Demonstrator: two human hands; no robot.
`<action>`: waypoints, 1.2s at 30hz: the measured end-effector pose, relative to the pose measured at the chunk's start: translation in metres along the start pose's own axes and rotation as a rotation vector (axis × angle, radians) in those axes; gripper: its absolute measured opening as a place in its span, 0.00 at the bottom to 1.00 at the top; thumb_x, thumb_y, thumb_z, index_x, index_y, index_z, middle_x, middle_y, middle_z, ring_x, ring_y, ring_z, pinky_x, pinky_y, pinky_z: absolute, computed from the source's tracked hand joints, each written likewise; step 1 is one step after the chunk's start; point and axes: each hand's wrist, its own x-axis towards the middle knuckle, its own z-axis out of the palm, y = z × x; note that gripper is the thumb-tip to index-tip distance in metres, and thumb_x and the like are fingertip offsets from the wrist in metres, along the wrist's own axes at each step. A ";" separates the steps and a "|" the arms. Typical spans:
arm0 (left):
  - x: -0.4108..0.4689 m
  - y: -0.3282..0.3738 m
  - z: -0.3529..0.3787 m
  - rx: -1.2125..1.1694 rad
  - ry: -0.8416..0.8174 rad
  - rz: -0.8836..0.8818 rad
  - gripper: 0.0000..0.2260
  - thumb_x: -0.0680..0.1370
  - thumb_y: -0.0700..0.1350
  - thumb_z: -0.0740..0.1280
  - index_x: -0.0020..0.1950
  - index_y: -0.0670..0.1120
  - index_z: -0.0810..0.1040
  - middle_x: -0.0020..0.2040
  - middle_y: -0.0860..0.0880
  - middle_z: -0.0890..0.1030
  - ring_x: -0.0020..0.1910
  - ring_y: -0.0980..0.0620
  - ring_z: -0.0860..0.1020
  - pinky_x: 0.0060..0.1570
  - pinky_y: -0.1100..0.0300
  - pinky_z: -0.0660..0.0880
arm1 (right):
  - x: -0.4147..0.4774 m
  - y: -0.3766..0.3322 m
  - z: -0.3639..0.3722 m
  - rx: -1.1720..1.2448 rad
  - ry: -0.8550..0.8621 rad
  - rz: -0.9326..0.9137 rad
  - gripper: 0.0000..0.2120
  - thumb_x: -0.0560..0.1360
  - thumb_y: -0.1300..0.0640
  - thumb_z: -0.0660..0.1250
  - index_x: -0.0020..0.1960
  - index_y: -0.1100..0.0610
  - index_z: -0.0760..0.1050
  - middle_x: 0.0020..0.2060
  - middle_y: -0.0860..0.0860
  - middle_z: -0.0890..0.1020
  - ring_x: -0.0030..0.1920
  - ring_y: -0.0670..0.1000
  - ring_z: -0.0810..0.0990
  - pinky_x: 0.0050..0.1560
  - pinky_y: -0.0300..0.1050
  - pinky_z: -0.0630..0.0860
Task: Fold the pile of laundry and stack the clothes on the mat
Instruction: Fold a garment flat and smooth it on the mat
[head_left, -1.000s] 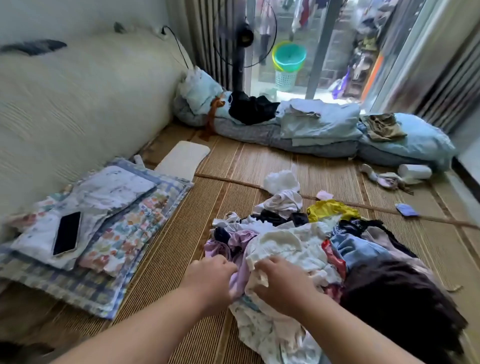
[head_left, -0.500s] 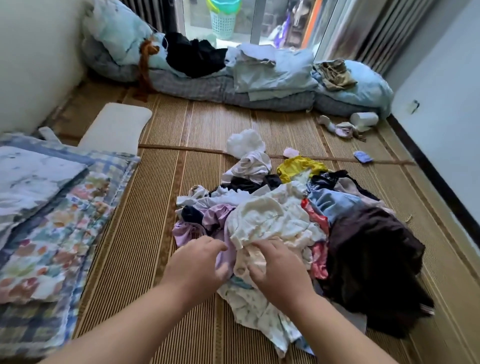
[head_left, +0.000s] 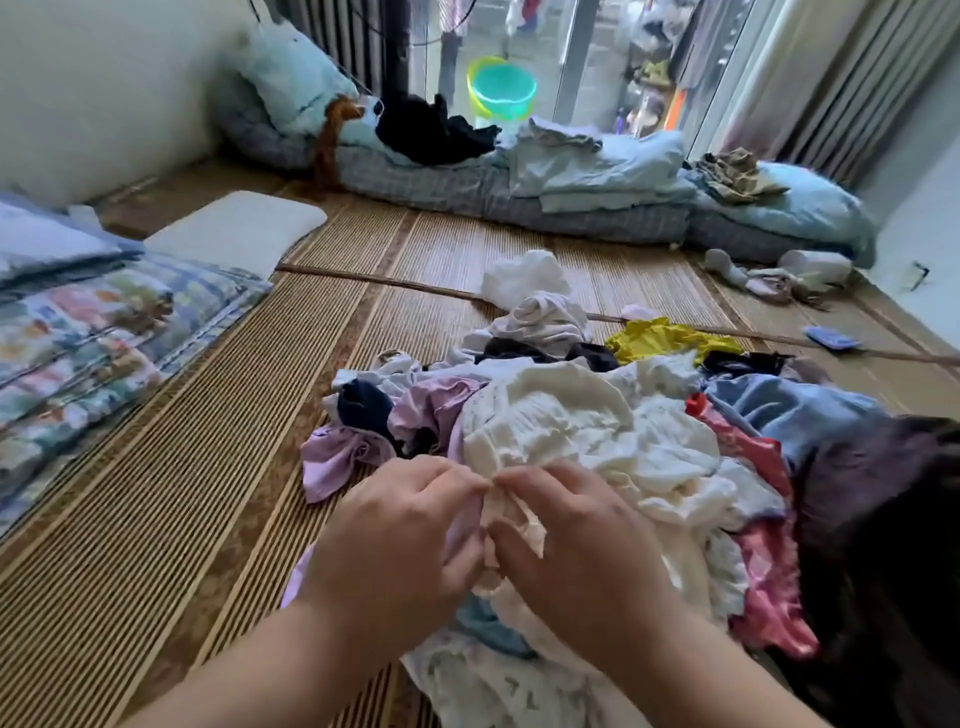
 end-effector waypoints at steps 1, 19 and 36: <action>-0.007 -0.001 0.007 -0.002 0.046 0.022 0.16 0.71 0.54 0.62 0.55 0.52 0.80 0.50 0.56 0.82 0.48 0.54 0.80 0.48 0.57 0.78 | -0.006 0.002 0.007 0.001 0.045 -0.029 0.13 0.66 0.51 0.70 0.50 0.49 0.82 0.40 0.47 0.82 0.40 0.50 0.81 0.38 0.41 0.76; -0.128 0.109 -0.035 0.168 -0.059 0.128 0.21 0.68 0.52 0.62 0.59 0.50 0.80 0.56 0.52 0.81 0.54 0.47 0.78 0.52 0.51 0.75 | -0.156 -0.042 -0.047 -0.065 0.071 -0.080 0.20 0.72 0.49 0.64 0.64 0.48 0.75 0.59 0.48 0.79 0.61 0.53 0.76 0.61 0.52 0.72; -0.237 -0.009 0.065 0.352 -0.655 -0.324 0.40 0.71 0.73 0.52 0.79 0.60 0.42 0.80 0.54 0.40 0.78 0.51 0.38 0.73 0.39 0.41 | -0.233 -0.020 0.111 -0.169 -0.528 -0.099 0.36 0.77 0.33 0.52 0.79 0.47 0.52 0.79 0.46 0.49 0.78 0.46 0.47 0.76 0.49 0.47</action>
